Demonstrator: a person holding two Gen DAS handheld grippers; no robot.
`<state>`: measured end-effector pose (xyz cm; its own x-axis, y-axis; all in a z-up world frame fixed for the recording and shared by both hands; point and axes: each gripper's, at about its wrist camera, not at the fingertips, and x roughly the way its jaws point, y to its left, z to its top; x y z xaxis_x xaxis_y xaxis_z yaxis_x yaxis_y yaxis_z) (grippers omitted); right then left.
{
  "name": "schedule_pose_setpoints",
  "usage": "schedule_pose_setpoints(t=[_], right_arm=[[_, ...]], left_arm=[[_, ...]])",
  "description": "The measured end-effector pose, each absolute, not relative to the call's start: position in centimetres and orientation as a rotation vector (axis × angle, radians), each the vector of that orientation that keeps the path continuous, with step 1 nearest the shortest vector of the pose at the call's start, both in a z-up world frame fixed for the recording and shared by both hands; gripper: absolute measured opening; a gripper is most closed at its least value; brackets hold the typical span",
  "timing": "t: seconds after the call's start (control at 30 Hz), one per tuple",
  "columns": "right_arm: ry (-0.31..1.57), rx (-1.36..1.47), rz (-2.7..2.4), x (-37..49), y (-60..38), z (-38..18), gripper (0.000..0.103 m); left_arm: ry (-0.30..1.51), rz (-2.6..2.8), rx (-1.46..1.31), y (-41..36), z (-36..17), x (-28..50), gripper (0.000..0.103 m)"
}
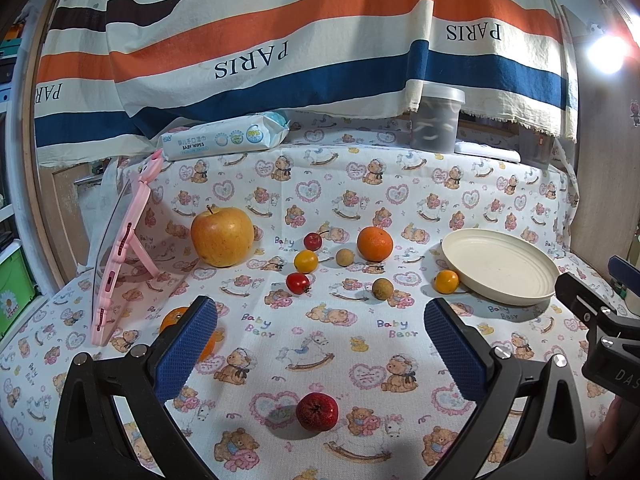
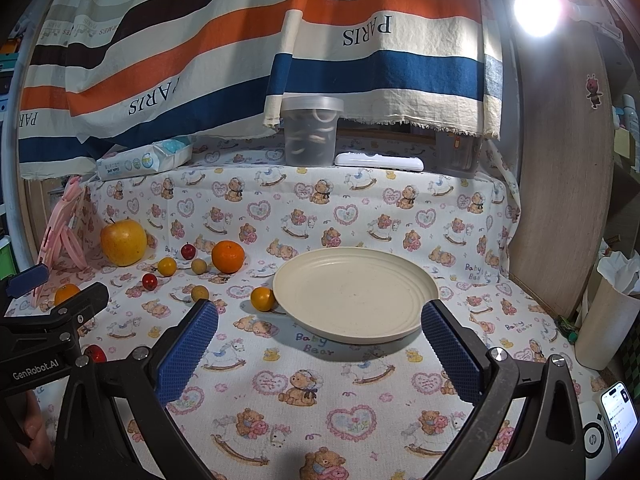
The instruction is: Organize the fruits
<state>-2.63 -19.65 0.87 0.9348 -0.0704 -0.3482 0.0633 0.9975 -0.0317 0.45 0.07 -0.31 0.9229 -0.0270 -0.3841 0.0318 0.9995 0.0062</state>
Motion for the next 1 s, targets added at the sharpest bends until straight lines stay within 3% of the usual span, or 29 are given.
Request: schedule_pose_setpoints(t=[0.5, 1.0], right_arm=[[0.298, -0.017, -0.033, -4.2, -19.7, 0.7, 0.103], [0.341, -0.062, -0.181, -3.9, -19.3, 1.0, 0.102]], left_arm=[[0.219, -0.077, 0.054, -0.2, 0.6, -3.3, 0.103], [0.450, -0.103, 0.077, 3.9, 3.1, -1.4, 0.103]])
